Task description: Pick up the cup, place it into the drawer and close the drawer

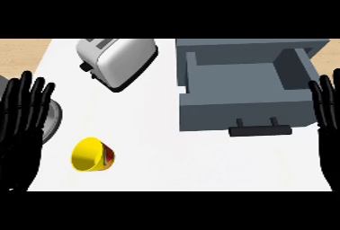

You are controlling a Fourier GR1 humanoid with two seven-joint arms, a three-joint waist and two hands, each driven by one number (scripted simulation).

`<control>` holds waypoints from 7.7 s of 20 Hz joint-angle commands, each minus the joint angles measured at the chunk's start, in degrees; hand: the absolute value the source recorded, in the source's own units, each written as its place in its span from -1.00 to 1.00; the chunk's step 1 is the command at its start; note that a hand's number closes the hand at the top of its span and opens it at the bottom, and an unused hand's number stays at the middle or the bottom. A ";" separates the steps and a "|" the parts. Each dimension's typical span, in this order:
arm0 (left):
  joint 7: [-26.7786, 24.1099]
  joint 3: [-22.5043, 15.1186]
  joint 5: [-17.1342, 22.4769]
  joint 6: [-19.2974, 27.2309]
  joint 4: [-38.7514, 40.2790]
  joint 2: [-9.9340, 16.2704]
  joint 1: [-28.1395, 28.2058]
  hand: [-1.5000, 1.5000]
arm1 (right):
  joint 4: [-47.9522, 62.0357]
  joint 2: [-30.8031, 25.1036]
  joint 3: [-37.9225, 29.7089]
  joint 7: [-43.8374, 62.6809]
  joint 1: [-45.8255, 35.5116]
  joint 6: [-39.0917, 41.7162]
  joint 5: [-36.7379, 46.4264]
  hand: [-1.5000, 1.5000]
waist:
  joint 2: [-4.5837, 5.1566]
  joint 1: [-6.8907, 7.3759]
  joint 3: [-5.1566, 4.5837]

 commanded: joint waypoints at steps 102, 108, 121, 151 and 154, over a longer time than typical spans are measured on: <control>-61.88 16.89 1.25 -10.18 94.26 2.34 -34.93 1.00 | 13.28 -6.12 -7.05 7.35 -15.13 12.31 -6.76 -1.00 | 0.11 1.52 -0.79; -48.57 13.03 1.45 -5.33 81.88 -1.55 -41.51 1.00 | 12.94 -6.11 -7.87 5.90 -13.63 12.51 -6.77 -1.00 | -0.38 2.26 -0.68; -23.82 -2.91 8.53 12.69 72.40 -4.60 -58.95 1.00 | 12.93 -4.63 -5.45 6.62 -14.55 11.10 -4.15 -1.00 | 0.01 0.70 -0.76; -15.06 -20.77 21.18 18.05 101.14 -4.62 -73.43 -1.00 | 18.07 -4.65 -2.01 4.30 -22.62 17.82 -9.05 -1.00 | 3.23 -10.43 -0.69; -16.09 -18.87 25.68 18.84 99.07 -4.62 -73.37 -1.00 | 19.42 -4.07 0.02 4.15 -23.80 22.00 -13.00 -1.00 | 3.34 -10.51 -0.69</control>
